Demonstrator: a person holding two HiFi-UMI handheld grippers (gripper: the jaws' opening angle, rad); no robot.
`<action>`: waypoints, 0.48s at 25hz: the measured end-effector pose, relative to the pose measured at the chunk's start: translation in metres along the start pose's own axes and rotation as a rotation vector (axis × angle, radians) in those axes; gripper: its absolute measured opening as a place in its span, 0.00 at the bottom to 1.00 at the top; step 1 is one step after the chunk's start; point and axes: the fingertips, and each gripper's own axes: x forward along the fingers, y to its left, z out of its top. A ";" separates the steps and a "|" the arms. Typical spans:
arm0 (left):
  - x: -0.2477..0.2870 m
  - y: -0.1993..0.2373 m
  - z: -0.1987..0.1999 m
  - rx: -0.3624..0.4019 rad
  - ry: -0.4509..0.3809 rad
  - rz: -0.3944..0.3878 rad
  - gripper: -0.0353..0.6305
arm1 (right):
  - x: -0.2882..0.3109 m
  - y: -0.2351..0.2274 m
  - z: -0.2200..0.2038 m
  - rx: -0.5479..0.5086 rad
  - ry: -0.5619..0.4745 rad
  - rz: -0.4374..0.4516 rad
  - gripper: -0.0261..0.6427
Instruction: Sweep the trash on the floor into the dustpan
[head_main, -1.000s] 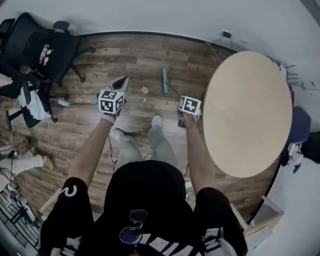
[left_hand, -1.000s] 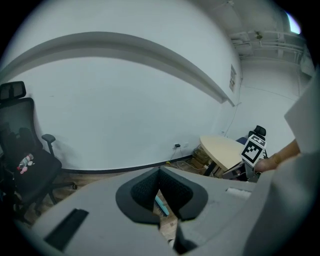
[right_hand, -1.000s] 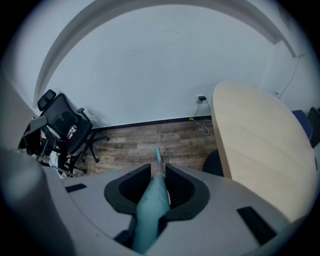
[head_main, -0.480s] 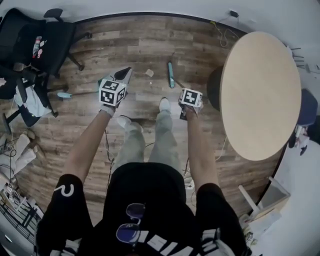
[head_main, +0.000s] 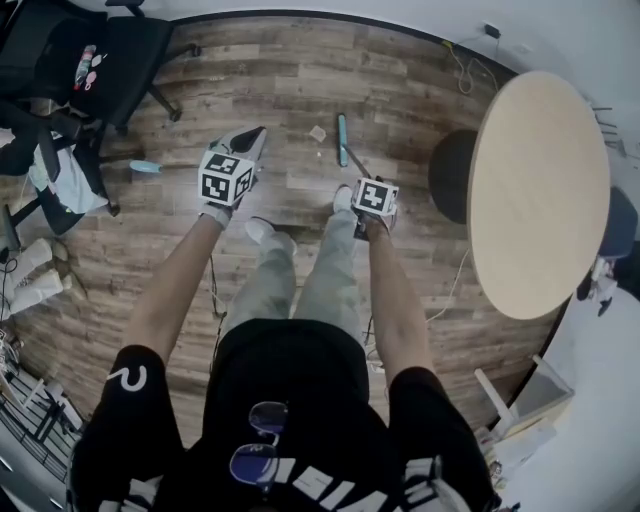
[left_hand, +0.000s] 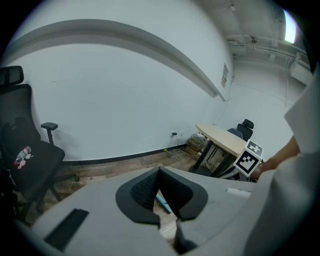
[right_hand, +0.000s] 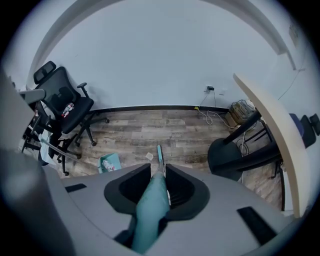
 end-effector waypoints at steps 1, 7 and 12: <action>-0.007 0.007 -0.004 -0.005 -0.002 0.008 0.05 | 0.001 0.007 -0.003 -0.007 0.005 -0.007 0.17; -0.051 0.053 -0.023 -0.054 -0.030 0.073 0.05 | 0.003 0.042 -0.007 -0.055 0.011 -0.090 0.17; -0.095 0.091 -0.044 -0.093 -0.051 0.128 0.05 | 0.016 0.141 -0.001 -0.008 -0.051 0.147 0.17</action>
